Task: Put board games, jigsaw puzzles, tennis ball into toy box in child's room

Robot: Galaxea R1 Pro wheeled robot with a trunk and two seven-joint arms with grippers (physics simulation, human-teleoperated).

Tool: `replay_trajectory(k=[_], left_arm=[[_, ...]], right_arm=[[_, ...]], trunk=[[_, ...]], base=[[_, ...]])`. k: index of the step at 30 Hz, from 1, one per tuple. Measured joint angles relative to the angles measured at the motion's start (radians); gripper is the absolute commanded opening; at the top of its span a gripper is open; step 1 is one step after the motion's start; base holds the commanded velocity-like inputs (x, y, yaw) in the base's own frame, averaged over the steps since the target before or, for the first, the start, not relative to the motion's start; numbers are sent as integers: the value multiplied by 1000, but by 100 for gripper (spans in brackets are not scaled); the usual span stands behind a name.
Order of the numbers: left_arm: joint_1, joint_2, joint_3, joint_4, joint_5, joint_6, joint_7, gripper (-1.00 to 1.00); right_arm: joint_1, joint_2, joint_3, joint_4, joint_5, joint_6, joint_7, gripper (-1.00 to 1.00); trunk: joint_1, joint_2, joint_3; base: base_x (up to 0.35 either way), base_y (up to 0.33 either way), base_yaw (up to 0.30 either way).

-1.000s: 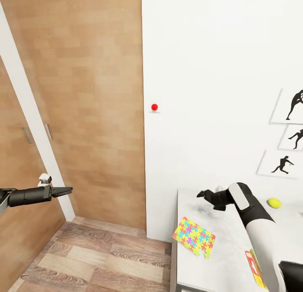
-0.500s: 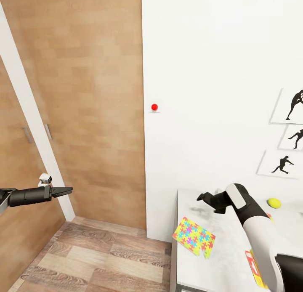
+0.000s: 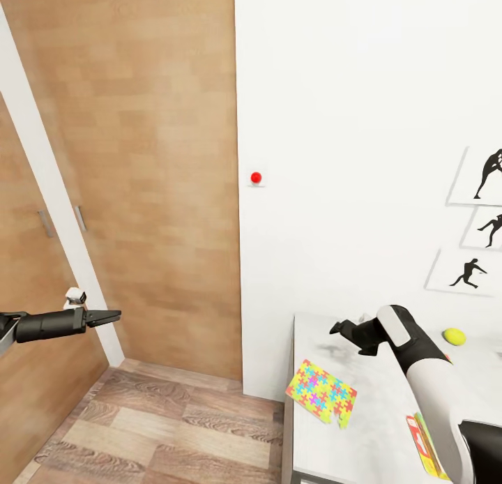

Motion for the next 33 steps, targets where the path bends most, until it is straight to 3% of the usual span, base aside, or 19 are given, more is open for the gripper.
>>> replay_trajectory(k=[13,33], left_arm=[[1,0,0,0,0,0,0,100],[0,0,0,0,1,0,0,100]], right_arm=[[1,-11,0,37,0,-5,-4,100],[0,-23,0,58,1,-10,-6,100]], trunk=[[0,0,-3],[0,1,-33]], base=[[0,0,0],[0,0,0]])
